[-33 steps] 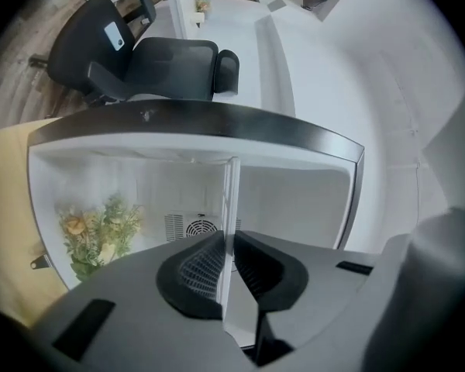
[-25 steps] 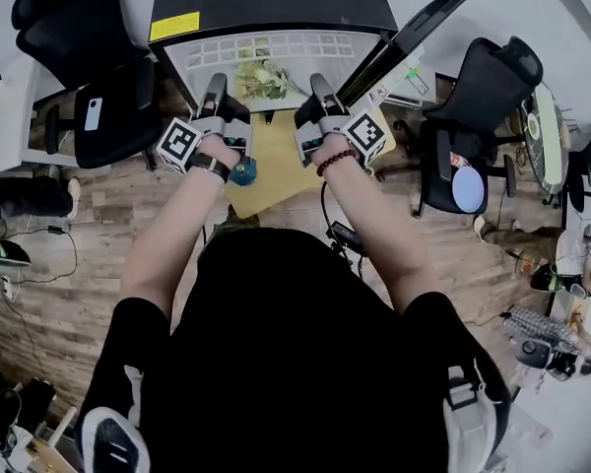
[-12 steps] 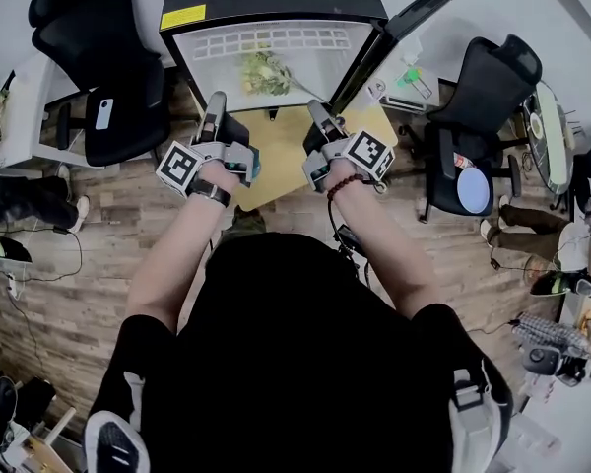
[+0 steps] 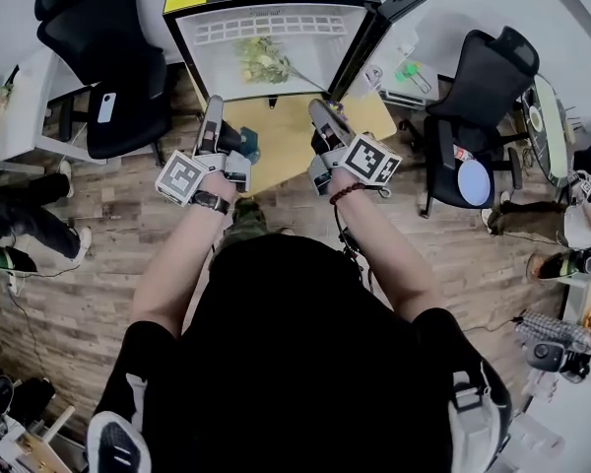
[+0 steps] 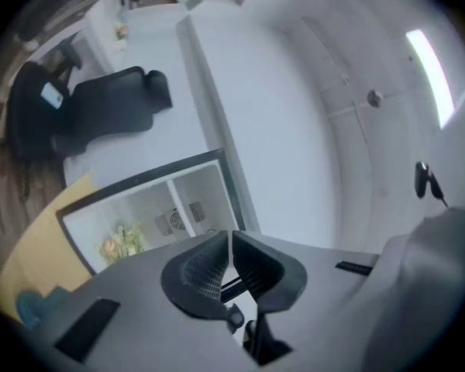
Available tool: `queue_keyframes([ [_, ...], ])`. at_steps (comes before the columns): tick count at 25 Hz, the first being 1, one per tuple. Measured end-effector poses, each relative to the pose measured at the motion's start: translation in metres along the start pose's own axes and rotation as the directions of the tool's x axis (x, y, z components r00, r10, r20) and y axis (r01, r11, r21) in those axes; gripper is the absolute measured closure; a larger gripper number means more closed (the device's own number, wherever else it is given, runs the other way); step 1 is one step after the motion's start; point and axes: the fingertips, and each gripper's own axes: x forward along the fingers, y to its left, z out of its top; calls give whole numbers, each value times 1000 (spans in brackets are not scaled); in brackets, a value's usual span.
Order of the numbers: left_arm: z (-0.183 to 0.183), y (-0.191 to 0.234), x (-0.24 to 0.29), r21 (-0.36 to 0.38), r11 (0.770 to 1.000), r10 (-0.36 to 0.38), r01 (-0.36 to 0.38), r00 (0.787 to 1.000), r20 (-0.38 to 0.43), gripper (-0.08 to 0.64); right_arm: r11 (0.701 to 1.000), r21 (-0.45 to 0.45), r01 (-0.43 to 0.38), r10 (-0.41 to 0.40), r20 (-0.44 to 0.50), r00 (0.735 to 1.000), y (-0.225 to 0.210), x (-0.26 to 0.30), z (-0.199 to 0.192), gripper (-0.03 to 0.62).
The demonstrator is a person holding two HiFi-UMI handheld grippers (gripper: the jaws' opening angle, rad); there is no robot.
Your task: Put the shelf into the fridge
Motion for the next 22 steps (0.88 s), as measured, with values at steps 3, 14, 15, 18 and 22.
queue_keyframes([
  [3,1,-25,-8,348,936,-24,58,995,-99,529,953,-304,-20,15,-18,1000,23,-8,3,584],
  [14,-22,-95,-38,896,282,-60,343,938,-340,540,510,-860,32,-21,25,999,64,-44,3,578],
  [15,-24,-95,-40,895,271,-59,356,934,-353,541,491,-870,40,-24,33,999,64,-46,4,578],
  [18,-31,-94,-45,889,261,-55,377,925,-376,541,456,-888,58,-36,47,998,64,-49,5,578],
  [22,-35,-94,-46,890,246,-50,384,922,-384,541,455,-888,62,-35,52,998,63,-53,4,578],
])
